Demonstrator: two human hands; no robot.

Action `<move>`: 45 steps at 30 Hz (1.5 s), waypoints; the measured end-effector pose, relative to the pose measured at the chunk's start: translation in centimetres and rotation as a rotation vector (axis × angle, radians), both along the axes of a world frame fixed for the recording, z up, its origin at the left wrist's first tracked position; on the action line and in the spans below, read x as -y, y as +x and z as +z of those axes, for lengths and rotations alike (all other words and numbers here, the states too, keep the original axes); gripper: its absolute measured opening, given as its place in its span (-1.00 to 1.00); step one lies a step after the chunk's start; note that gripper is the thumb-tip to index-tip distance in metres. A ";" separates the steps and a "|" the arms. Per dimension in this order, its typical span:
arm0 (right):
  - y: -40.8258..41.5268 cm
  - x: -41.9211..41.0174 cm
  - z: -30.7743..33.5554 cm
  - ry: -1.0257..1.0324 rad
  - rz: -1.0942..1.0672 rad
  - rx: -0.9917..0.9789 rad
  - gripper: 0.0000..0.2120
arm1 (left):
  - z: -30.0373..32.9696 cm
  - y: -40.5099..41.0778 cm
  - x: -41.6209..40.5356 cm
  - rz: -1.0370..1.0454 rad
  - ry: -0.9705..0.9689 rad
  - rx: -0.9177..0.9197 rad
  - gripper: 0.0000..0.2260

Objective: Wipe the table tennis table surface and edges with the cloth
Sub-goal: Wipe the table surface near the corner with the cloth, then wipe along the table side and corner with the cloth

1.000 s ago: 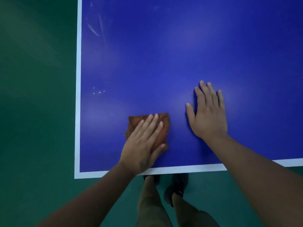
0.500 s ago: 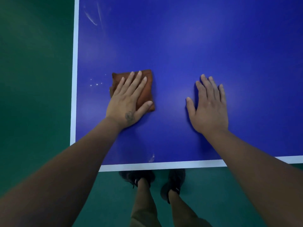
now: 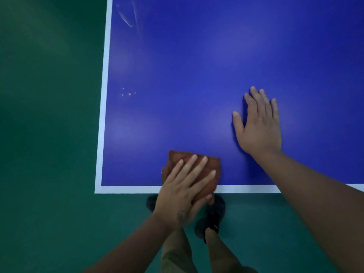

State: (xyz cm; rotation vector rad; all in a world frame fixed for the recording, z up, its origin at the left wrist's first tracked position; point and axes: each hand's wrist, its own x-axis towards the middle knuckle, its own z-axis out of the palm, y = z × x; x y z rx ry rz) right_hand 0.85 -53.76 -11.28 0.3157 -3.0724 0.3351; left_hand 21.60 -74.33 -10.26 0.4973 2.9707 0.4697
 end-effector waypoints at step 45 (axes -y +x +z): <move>2.7 8.4 1.2 -0.039 0.309 0.066 -0.33 | 0.4 -11.5 13.2 1.033 0.583 -0.328 -0.68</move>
